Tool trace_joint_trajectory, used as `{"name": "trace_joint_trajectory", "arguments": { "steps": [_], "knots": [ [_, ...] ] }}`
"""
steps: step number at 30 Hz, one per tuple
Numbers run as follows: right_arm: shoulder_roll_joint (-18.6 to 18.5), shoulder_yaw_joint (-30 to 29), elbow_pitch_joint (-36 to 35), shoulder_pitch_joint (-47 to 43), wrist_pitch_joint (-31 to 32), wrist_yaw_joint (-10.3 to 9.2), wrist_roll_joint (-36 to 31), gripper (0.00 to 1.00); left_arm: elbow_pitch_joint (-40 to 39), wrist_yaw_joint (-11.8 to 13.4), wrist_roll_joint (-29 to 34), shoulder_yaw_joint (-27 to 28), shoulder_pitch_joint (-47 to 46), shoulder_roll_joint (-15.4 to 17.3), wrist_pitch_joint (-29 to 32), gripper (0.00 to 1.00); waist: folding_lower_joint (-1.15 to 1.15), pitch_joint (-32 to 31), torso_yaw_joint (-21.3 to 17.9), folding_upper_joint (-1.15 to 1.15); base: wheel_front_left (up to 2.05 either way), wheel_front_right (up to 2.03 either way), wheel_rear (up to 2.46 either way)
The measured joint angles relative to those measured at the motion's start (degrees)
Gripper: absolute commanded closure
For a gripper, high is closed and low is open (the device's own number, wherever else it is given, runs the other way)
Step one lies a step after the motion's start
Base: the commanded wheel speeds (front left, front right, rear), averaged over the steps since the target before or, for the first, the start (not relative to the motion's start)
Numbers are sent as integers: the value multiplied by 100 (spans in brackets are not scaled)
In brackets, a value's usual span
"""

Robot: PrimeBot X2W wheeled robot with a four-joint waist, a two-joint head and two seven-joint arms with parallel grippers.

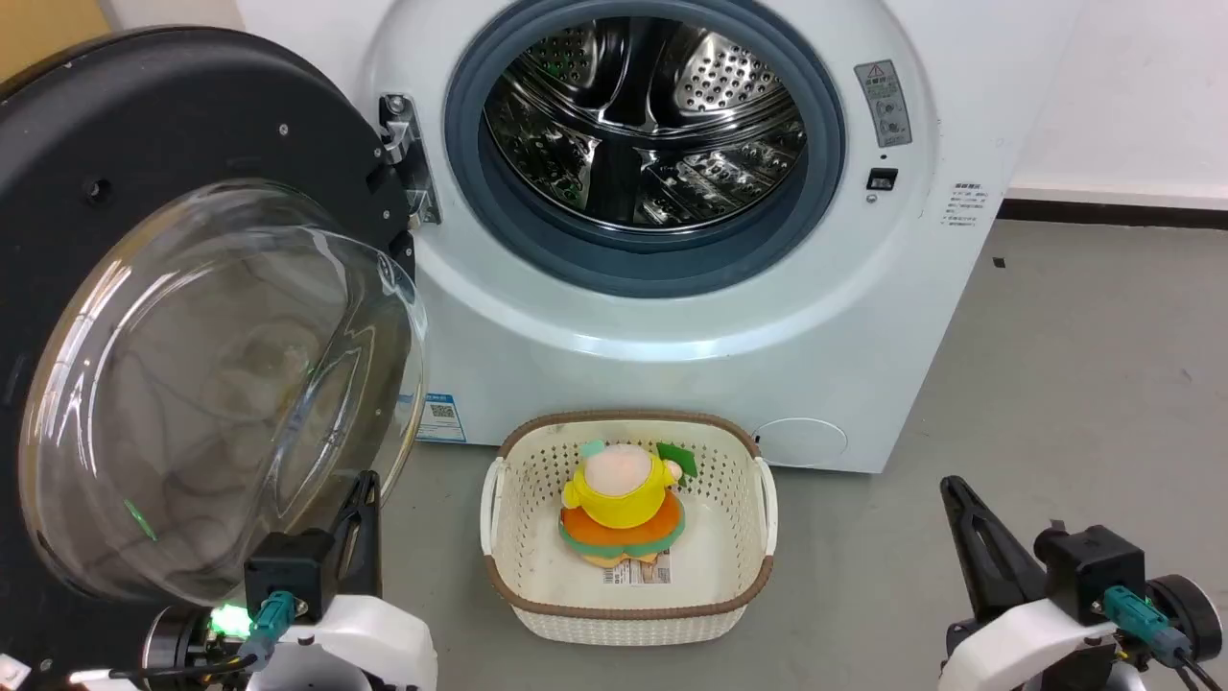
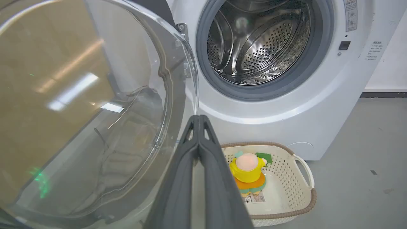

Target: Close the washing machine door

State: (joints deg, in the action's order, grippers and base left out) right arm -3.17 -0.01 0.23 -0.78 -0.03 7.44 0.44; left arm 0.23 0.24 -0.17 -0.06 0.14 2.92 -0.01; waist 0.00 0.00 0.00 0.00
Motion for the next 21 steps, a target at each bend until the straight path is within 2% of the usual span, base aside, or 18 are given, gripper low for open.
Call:
{"name": "trace_joint_trajectory", "arguments": {
  "steps": [7,8,21],
  "knots": [
    [0,2,0,1,0,0,0,100,0,0,0,2,0,-1,0,100,0,0,0,0,0,0,0],
    [-1,-1,0,0,0,0,0,0,1,1,0,0,0,-1,0,0,0,0,0,0,0,0,0],
    [-4,-5,13,-6,-60,0,99,0,8,16,-1,-54,0,-1,-65,0,0,-2,29,0,0,0,0]
  ]
}}
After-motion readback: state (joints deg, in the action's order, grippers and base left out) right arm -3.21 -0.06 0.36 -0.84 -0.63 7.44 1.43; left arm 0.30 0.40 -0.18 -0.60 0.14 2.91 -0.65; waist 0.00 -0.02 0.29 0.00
